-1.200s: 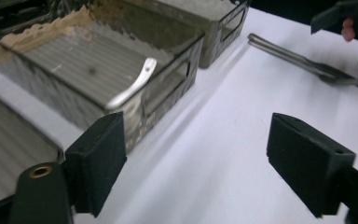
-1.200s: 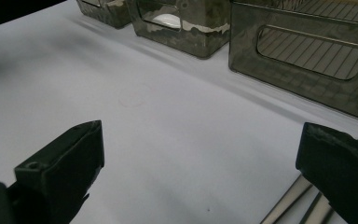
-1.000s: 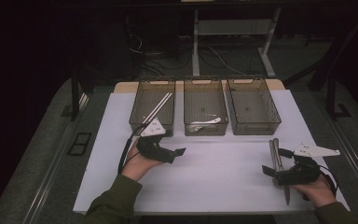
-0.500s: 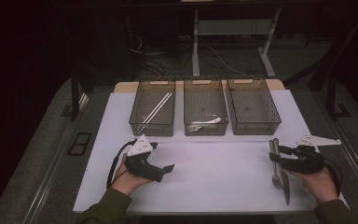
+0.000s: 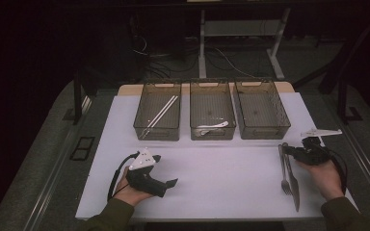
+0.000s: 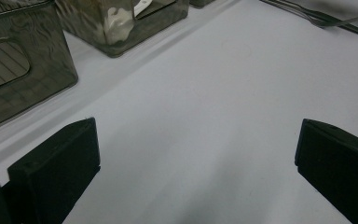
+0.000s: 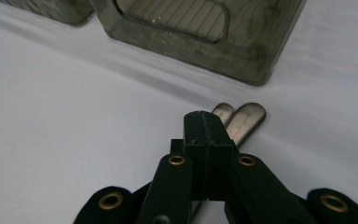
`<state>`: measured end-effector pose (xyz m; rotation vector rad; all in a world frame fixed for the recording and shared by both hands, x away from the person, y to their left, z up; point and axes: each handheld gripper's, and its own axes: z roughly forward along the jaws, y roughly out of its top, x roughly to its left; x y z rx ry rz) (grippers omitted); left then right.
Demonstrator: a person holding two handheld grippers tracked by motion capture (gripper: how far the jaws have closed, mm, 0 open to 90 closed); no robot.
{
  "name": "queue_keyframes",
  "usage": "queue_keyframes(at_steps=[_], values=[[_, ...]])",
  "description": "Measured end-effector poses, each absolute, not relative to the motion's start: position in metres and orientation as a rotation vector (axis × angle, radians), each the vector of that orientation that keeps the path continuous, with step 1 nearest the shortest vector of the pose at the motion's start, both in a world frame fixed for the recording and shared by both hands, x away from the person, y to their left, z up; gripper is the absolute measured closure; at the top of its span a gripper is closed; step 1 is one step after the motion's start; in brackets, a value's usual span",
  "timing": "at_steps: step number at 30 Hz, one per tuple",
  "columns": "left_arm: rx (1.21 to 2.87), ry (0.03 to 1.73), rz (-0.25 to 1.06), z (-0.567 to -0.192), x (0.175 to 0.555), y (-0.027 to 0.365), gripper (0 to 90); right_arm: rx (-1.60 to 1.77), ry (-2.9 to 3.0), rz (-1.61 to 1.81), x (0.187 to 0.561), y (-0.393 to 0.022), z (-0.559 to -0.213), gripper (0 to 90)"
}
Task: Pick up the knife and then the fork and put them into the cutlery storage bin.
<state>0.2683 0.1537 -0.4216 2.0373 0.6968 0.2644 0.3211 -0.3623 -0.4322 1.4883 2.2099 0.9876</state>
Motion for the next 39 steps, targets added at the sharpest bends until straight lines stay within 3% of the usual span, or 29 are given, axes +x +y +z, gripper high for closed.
queue_keyframes(at_steps=[24, 39], values=[[2.055, 0.692, 0.243, -0.423, 0.268, 0.151, 0.0, 1.479, 2.305, 0.833, 0.307, -0.344, -0.443, 89.7], [2.055, 0.695, 0.231, -0.425, 0.269, 0.151, 0.0, 1.378, 2.44, 0.964, 0.315, -0.32, -0.443, 89.6]])
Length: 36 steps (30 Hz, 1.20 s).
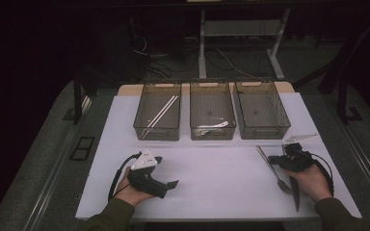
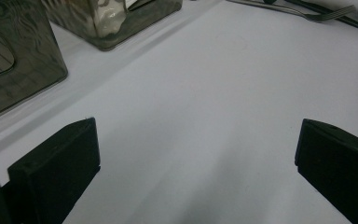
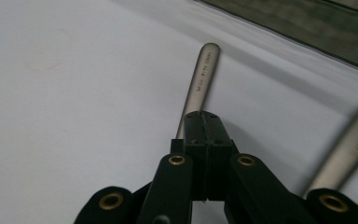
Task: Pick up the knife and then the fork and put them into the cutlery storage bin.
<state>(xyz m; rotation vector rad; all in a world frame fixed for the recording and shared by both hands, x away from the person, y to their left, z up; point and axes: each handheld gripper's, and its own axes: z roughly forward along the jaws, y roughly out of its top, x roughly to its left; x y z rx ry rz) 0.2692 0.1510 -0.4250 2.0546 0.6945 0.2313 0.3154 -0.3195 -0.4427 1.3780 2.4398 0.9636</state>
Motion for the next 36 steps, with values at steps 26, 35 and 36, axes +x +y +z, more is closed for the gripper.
queue_keyframes(at_steps=[26, 35, 36], values=[[2.058, 0.678, 0.216, -0.427, 0.27, 0.151, 0.0, 1.162, 2.605, 1.001, 0.288, -0.302, -0.432, 75.3], [2.072, 0.676, 0.215, -0.427, 0.27, 0.152, 0.0, 1.117, 2.613, 0.904, 0.278, -0.301, -0.436, 77.0], [2.071, 0.677, 0.215, -0.427, 0.27, 0.152, 0.0, 1.118, 2.616, 0.898, 0.277, -0.3, -0.436, 77.6]])
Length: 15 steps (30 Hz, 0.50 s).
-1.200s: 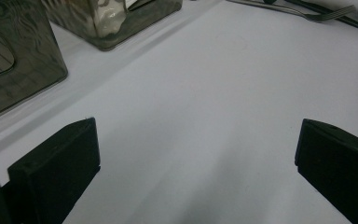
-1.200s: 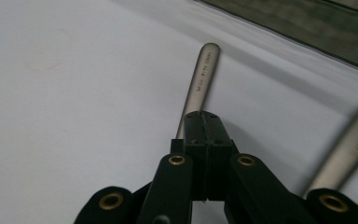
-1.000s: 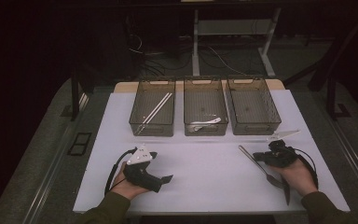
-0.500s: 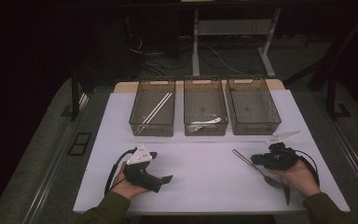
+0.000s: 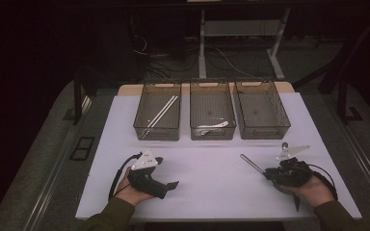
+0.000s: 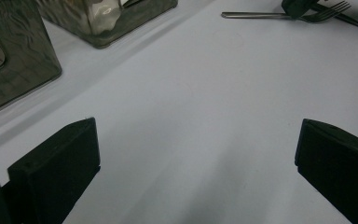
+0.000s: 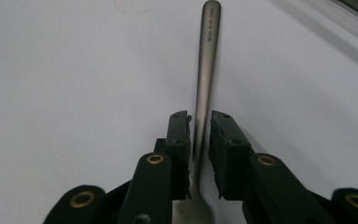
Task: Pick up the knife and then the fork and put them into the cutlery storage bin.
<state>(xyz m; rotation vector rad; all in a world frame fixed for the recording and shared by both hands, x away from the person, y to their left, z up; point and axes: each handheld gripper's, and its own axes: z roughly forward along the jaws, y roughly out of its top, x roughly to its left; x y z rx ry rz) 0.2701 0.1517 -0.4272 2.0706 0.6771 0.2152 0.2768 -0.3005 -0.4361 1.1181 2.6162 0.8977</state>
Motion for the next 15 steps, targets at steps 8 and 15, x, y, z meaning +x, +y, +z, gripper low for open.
queue_keyframes(at_steps=[8, 15], values=[[2.077, 0.674, 0.215, -0.4279, 0.2701, 0.1507, 0.0, 1.072, 2.625, 0.836, 0.2747, -0.2966, -0.4384, 80.3], [2.075, 0.675, 0.216, -0.428, 0.2701, 0.1509, 0.0, 1.074, 2.627, 0.826, 0.2754, -0.2956, -0.4378, 84.1]])
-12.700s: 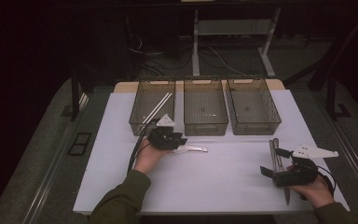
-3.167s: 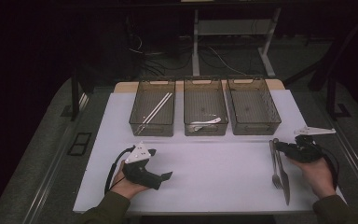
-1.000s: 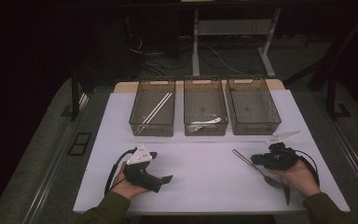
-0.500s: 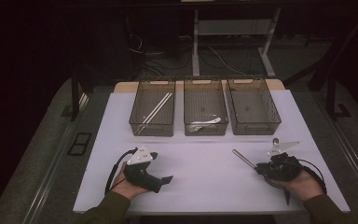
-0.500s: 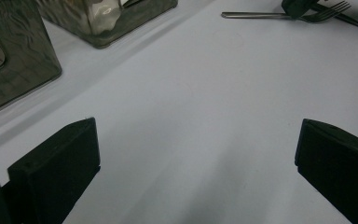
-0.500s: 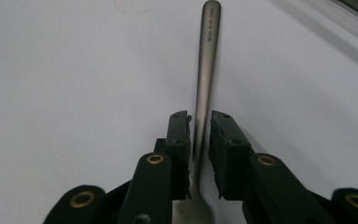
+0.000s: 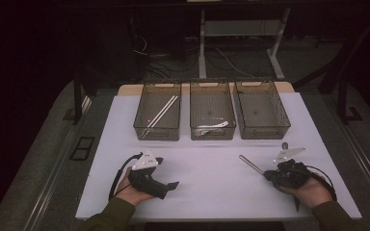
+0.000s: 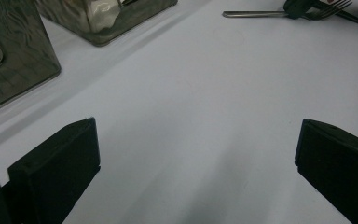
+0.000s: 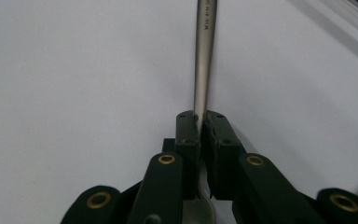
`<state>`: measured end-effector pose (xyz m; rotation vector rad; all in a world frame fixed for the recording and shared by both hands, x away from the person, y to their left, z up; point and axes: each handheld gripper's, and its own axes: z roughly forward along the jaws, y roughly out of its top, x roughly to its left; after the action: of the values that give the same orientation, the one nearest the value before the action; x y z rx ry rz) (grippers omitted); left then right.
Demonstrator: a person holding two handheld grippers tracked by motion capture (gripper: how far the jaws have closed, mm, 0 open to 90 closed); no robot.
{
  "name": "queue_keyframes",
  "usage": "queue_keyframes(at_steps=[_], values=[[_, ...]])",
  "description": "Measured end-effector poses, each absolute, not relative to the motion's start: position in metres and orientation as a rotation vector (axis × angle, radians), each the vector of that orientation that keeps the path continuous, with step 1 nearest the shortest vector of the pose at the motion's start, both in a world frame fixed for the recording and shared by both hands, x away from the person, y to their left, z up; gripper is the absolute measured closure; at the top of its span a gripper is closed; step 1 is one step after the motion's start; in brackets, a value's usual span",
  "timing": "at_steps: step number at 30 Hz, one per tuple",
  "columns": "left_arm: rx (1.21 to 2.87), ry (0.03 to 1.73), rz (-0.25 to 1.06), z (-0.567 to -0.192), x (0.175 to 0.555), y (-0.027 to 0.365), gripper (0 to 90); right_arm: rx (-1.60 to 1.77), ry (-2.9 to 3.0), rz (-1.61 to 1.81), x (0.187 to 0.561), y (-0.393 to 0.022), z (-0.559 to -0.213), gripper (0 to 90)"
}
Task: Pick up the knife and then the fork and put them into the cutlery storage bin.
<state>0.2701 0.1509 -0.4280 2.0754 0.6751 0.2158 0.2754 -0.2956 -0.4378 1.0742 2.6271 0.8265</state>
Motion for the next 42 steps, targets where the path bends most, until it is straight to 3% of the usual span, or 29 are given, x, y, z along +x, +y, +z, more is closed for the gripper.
queue_keyframes(at_steps=[42], values=[[2.027, 0.642, 0.195, -0.428, 0.271, 0.154, 0.0, 1.15, 2.454, 1.025, 0.289, -0.33, -0.396, 84.4]])
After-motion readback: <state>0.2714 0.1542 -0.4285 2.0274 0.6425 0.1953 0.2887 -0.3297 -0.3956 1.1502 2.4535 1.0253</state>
